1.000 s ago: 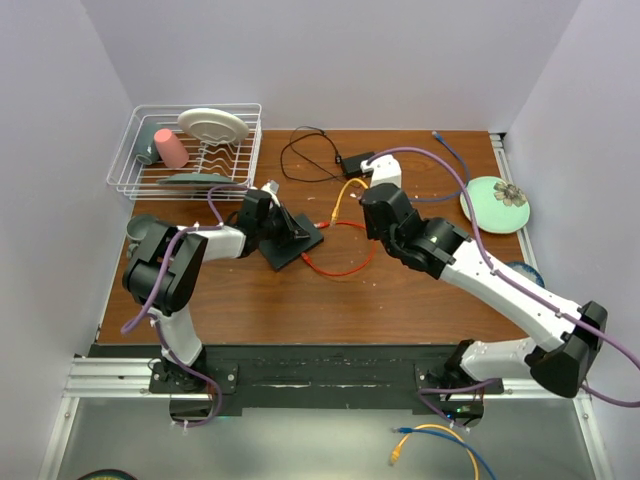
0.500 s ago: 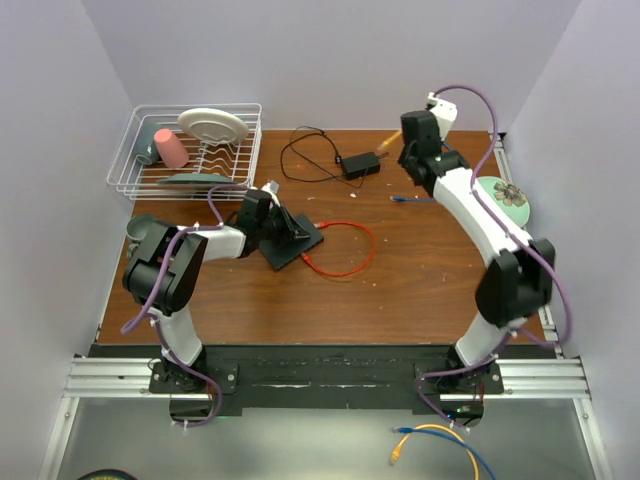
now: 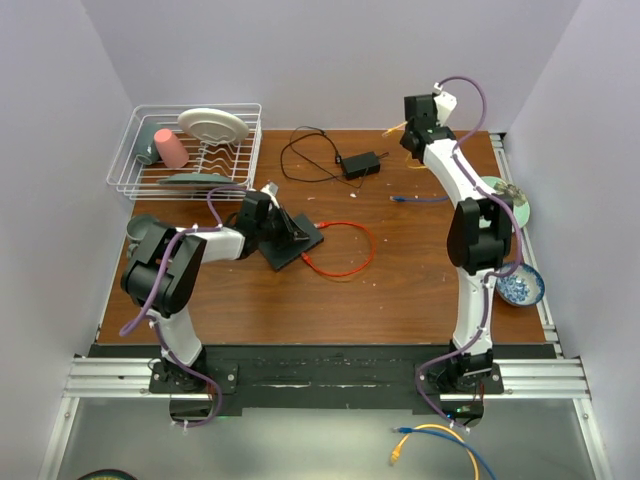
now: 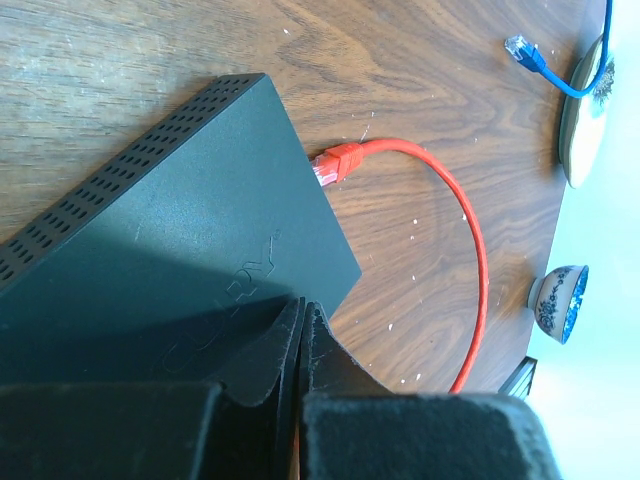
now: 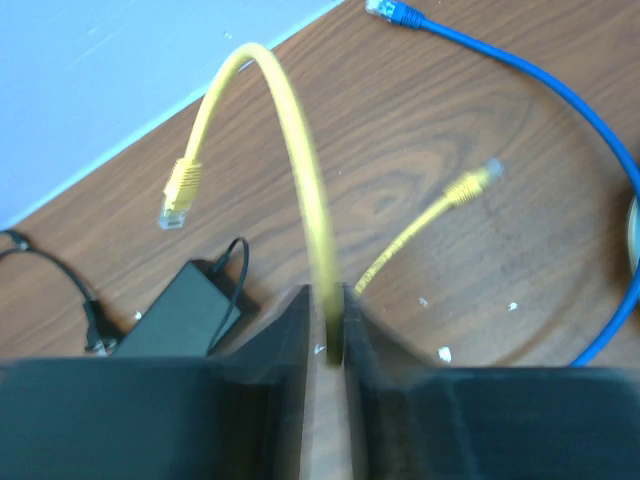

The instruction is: Pull the plug from the switch port

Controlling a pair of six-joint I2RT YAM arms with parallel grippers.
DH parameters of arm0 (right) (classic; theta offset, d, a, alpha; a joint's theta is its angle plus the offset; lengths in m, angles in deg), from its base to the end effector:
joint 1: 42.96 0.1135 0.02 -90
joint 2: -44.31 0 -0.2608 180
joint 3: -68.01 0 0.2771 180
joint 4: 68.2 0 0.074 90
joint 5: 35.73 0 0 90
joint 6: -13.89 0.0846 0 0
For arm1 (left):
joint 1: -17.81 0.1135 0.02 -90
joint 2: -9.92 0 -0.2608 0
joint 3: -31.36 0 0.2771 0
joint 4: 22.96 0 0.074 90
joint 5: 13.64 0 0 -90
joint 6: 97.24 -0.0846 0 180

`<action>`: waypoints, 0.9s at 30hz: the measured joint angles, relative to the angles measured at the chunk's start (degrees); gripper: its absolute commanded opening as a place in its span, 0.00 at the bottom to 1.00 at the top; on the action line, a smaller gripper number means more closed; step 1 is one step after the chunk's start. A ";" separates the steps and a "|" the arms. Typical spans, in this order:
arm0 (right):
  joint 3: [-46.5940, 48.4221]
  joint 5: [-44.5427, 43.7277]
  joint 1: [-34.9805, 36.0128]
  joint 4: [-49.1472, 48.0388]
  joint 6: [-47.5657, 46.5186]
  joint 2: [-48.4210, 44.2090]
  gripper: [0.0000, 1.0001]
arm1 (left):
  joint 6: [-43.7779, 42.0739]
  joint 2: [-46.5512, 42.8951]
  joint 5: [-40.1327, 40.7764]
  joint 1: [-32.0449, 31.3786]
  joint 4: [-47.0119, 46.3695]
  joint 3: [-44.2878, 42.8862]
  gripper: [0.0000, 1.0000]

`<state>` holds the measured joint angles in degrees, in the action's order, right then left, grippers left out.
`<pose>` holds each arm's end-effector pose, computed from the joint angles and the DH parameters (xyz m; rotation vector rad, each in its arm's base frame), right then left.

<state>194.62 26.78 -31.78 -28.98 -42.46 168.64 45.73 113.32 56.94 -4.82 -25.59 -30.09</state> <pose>0.5600 0.0709 0.2503 0.6664 2.0273 -0.0758 0.3635 -0.1820 0.0845 -0.4474 2.4049 -1.0373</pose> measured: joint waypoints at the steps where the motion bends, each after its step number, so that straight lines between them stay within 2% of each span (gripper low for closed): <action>1: 0.52 -0.24 -0.04 -0.20 0.33 0.66 0.53 | 0.00 0.00 -0.02 0.00 0.00 0.00 0.00; 4: -1.77 -1.68 0.07 -1.92 0.24 0.22 0.60 | 0.02 0.00 -0.11 0.00 -0.04 0.04 0.00; 7: -6.32 -2.99 0.57 -4.02 0.00 -2.64 0.61 | 0.04 -0.04 -0.11 0.00 -0.07 0.11 0.00; 11: -10.36 -4.35 2.84 -6.91 -0.72 -8.94 0.62 | 0.04 -0.26 -0.02 0.00 0.46 0.11 0.00; 15: -16.65 -3.85 8.59 -12.22 -1.77 -19.12 0.59 | -0.02 -1.31 0.76 0.00 2.95 -0.11 0.00; 19: -30.36 3.74 16.02 -20.61 0.74 -32.79 0.56 | -0.28 -2.32 1.88 0.00 6.73 -0.98 0.00; 22: -40.11 11.80 18.05 -26.23 3.72 -39.21 0.53 | -1.40 -3.02 3.32 0.00 11.10 -2.47 0.00; 27: -49.75 24.57 18.73 -30.08 4.24 -38.27 0.52 | -3.34 -5.35 6.10 0.00 16.85 -3.41 0.00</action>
<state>144.88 51.35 -13.05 -59.05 -38.22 130.37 42.39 107.96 63.04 -4.82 -8.74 -33.50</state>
